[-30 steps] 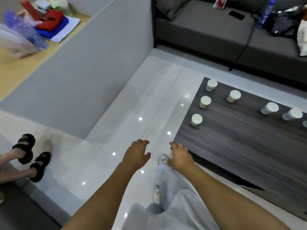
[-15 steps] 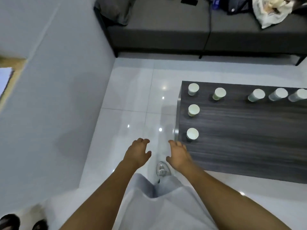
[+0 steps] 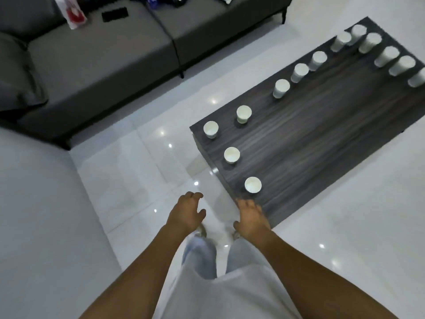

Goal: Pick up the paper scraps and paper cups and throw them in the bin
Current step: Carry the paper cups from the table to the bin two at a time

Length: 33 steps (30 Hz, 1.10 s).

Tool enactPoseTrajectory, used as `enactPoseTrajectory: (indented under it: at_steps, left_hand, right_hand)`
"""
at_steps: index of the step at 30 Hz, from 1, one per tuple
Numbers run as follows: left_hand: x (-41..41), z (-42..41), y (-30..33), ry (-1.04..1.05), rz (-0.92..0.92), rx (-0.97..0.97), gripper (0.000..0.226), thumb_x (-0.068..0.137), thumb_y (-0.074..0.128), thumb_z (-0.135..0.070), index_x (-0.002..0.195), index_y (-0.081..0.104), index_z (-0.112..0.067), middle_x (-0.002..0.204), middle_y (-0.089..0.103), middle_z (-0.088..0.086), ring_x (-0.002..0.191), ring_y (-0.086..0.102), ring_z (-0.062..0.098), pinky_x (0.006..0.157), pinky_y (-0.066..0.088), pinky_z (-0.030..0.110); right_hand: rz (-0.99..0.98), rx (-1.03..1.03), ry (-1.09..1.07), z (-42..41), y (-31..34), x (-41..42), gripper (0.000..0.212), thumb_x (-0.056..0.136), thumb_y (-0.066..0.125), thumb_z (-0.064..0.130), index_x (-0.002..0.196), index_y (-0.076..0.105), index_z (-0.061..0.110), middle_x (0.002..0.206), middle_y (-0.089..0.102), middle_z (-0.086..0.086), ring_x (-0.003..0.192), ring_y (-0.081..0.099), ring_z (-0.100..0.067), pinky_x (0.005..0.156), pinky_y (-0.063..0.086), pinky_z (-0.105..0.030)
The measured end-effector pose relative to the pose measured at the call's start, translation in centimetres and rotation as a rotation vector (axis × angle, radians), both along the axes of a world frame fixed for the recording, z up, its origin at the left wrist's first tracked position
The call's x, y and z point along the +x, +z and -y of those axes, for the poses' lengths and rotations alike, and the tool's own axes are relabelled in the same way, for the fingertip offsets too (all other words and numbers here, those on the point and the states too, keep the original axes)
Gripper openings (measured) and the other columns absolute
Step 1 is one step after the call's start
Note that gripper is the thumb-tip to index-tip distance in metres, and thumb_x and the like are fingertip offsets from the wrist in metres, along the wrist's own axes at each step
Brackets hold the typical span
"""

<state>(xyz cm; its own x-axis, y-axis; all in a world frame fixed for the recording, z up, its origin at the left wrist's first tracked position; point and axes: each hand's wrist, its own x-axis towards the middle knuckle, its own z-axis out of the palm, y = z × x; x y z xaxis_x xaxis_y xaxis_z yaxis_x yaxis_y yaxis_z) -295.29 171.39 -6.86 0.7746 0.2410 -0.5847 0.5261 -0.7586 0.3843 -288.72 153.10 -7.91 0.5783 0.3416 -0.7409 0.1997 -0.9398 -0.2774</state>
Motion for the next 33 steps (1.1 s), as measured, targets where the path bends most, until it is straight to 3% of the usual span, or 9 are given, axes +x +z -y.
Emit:
enactPoseTrajectory:
  at_steps: [6, 14, 22, 28, 33]
  left_hand:
    - [4.9, -4.0, -0.5, -0.283, -0.015, 0.000, 0.050, 0.092, 0.055, -0.029, 0.138, 0.041, -0.018, 0.140, 0.043, 0.005, 0.127, 0.039, 0.022, 0.098, 0.043, 0.034]
    - [13.6, -3.2, -2.5, -0.467, 0.012, 0.005, 0.050, 0.091, 0.058, -0.028, 0.138, 0.044, -0.016, 0.140, 0.045, 0.004, 0.129, 0.041, 0.021, 0.105, 0.039, 0.032]
    - [20.3, -2.1, -5.7, -0.586, -0.004, 0.003, 0.047, 0.089, 0.061, -0.026, 0.133, 0.048, -0.014, 0.132, 0.050, 0.006, 0.125, 0.043, 0.025, 0.102, 0.040, 0.035]
    - [24.8, -0.8, -11.2, -0.713, -0.033, 0.024, 0.054, 0.087, 0.062, -0.023, 0.137, 0.044, -0.013, 0.142, 0.041, 0.007, 0.129, 0.036, 0.027, 0.106, 0.036, 0.037]
    - [26.8, -0.2, -17.4, -0.915, 0.014, 0.066, 0.061, 0.086, 0.064, -0.030, 0.141, 0.037, -0.021, 0.149, 0.031, 0.004, 0.134, 0.028, 0.028, 0.108, 0.034, 0.042]
  right_hand:
    - [0.023, -0.002, -0.342, -1.4, 0.0, -0.5, 0.062, 0.091, 0.058, 0.025, 0.145, 0.028, 0.017, 0.142, 0.034, -0.010, 0.130, 0.034, -0.032, 0.105, 0.038, -0.042]
    - [0.020, -0.023, -0.620, -1.1, -2.4, 2.2, 0.061, 0.093, 0.057, 0.028, 0.145, 0.027, 0.019, 0.141, 0.035, -0.010, 0.131, 0.035, -0.031, 0.105, 0.040, -0.042]
    - [-0.033, -0.004, -0.797, -1.0, -6.1, 6.2, 0.065, 0.090, 0.061, 0.026, 0.145, 0.027, 0.018, 0.140, 0.035, -0.010, 0.128, 0.035, -0.031, 0.101, 0.041, -0.041]
    - [-0.024, -0.029, -0.940, -1.1, -11.3, 8.6, 0.067, 0.090, 0.061, 0.025, 0.146, 0.026, 0.020, 0.144, 0.035, -0.008, 0.130, 0.034, -0.030, 0.106, 0.038, -0.042]
    - [0.018, -0.097, -0.918, -1.8, -17.3, 10.0, 0.074, 0.091, 0.061, 0.032, 0.150, 0.018, 0.025, 0.154, 0.024, -0.008, 0.139, 0.025, -0.033, 0.112, 0.029, -0.045]
